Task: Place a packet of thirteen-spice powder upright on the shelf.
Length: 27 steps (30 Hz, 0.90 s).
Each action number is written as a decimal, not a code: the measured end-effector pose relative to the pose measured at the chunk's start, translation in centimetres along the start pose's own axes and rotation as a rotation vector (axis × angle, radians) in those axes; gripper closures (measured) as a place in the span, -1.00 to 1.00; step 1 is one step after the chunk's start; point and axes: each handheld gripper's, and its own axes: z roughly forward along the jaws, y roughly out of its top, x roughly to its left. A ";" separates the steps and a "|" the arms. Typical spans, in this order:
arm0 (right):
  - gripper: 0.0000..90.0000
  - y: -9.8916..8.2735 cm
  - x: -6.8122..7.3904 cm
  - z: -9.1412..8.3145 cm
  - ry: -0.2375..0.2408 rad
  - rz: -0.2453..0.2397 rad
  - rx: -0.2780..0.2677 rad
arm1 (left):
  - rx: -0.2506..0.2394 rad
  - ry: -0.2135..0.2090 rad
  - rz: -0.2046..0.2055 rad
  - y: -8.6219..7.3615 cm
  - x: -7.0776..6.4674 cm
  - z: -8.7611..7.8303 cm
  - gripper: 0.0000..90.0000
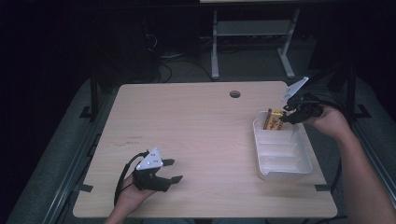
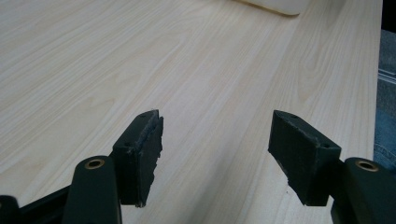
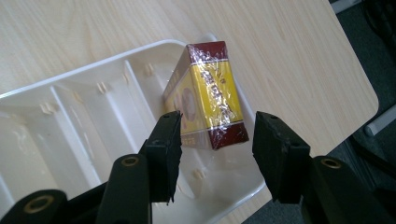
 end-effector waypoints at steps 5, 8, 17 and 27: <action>0.08 -0.7 0.4 -0.9 0.012 0.017 -0.039 | 0.001 0.002 0.006 0.0 -0.1 0.0 -0.25; 0.06 -1.2 0.8 -1.6 0.016 0.028 -0.061 | 0.002 0.004 0.006 0.0 0.0 -0.1 -0.26; 0.00 -2.9 2.0 -2.6 0.039 0.055 -0.099 | 0.005 0.015 0.008 0.0 0.0 -0.2 -0.30; -0.01 -4.5 3.5 -3.4 0.034 0.056 -0.132 | 0.006 0.024 0.005 0.0 0.1 -0.2 -0.33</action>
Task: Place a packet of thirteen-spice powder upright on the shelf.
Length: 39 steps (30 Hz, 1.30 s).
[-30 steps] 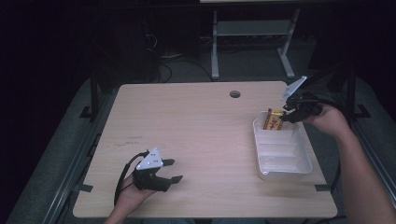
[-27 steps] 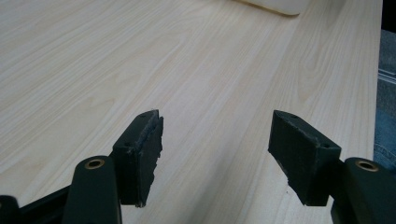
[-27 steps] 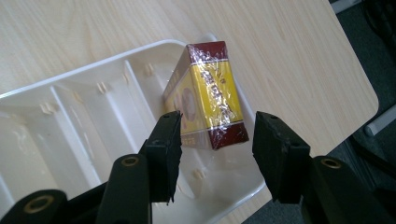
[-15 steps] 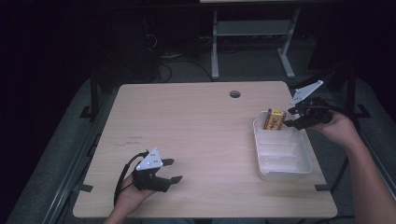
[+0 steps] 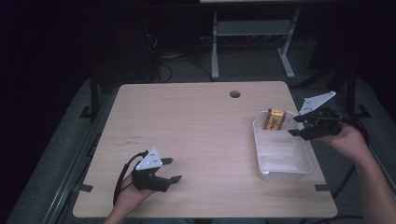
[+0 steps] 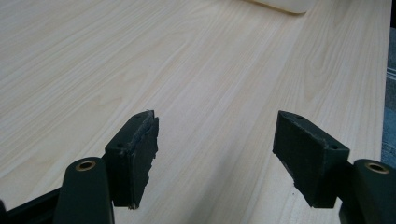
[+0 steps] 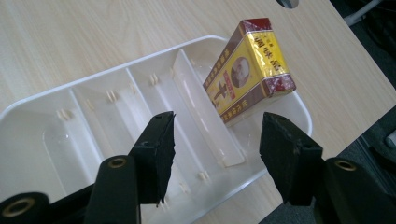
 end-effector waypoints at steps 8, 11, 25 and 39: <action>-0.04 -0.8 1.0 -0.6 0.011 0.006 -0.027 | 0.002 0.000 0.002 0.0 0.0 0.0 -0.34; -0.05 -1.0 1.5 -0.8 0.011 0.000 -0.032 | 0.002 0.001 0.001 0.0 0.1 0.0 -0.34; -0.07 -1.3 4.1 -1.2 0.028 -0.031 -0.057 | -0.001 0.005 0.000 -0.1 0.2 -0.1 -0.35; -0.09 -2.3 6.3 -1.1 0.046 -0.032 -0.075 | -0.002 0.006 0.001 -0.1 0.2 -0.1 -0.35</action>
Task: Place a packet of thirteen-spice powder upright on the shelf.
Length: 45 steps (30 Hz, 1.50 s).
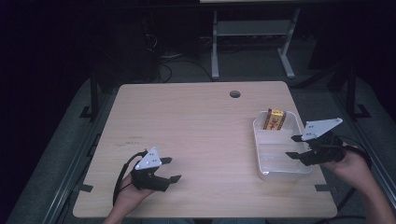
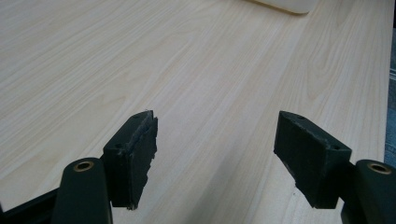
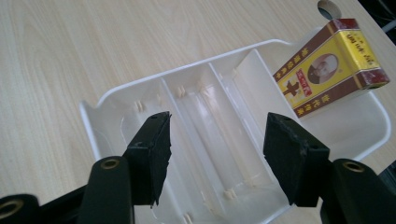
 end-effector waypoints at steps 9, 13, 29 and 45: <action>-0.10 -0.1 1.6 -0.2 0.005 -0.012 -0.020 | 0.002 0.000 0.000 0.0 0.0 0.0 -0.35; -0.10 -0.2 2.5 -0.3 0.008 -0.011 -0.034 | 0.001 0.001 0.001 0.0 0.0 0.0 -0.35; -0.14 -0.1 5.8 -0.2 0.027 -0.036 -0.065 | 0.001 0.002 0.004 0.0 -0.1 0.0 -0.35; -0.17 -0.2 8.3 1.3 0.077 -0.047 -0.082 | 0.004 0.001 0.009 0.1 -0.2 0.0 -0.35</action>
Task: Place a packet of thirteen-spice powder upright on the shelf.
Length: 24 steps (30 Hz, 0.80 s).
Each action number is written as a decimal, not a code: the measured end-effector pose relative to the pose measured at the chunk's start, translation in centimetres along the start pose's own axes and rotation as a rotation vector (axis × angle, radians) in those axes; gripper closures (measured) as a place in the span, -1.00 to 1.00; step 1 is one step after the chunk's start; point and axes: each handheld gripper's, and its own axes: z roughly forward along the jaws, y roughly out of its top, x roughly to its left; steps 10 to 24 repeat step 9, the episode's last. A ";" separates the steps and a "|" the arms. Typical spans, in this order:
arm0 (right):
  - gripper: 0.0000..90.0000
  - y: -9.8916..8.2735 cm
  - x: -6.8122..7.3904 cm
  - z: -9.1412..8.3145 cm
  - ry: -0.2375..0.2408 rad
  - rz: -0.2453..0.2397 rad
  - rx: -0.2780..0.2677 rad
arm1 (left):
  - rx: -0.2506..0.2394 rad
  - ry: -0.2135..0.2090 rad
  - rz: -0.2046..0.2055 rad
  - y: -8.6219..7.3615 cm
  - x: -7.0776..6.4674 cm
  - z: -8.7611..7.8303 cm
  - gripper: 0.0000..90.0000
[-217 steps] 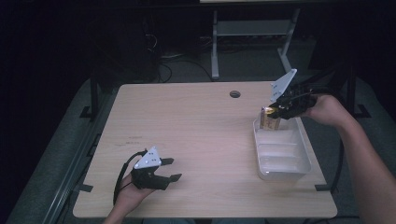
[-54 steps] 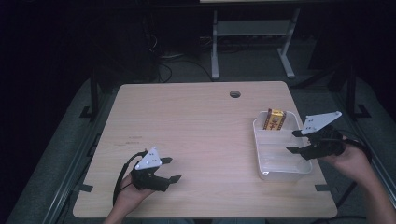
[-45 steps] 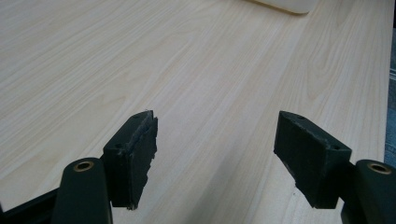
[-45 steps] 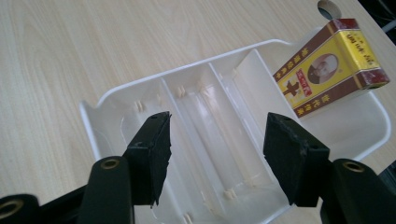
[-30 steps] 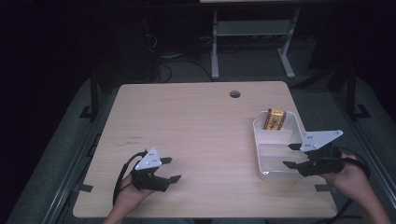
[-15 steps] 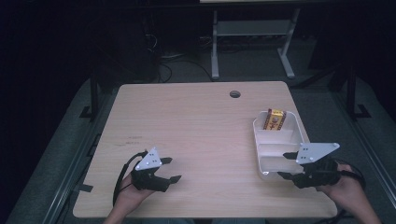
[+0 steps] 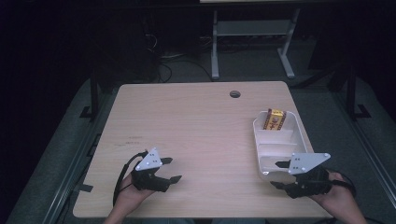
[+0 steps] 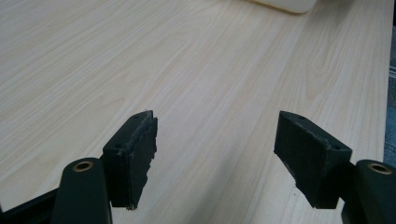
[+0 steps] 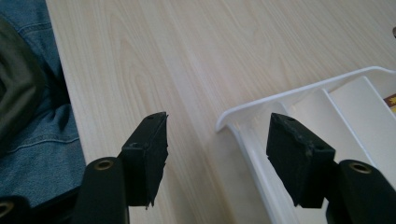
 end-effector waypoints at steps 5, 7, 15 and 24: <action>-0.18 0.0 0.6 0.4 0.003 -0.008 -0.011 | -0.004 0.000 0.002 0.1 -0.1 0.0 -0.36; -0.20 0.0 0.9 0.6 -0.001 -0.004 -0.017 | -0.006 0.000 0.000 0.1 -0.1 0.0 -0.38; -0.21 0.0 1.2 0.7 -0.005 -0.004 -0.023 | -0.006 0.004 0.000 0.1 -0.1 0.0 -0.40; -0.21 0.0 1.2 0.7 -0.005 -0.004 -0.023 | -0.006 0.004 0.000 0.1 -0.1 0.0 -0.40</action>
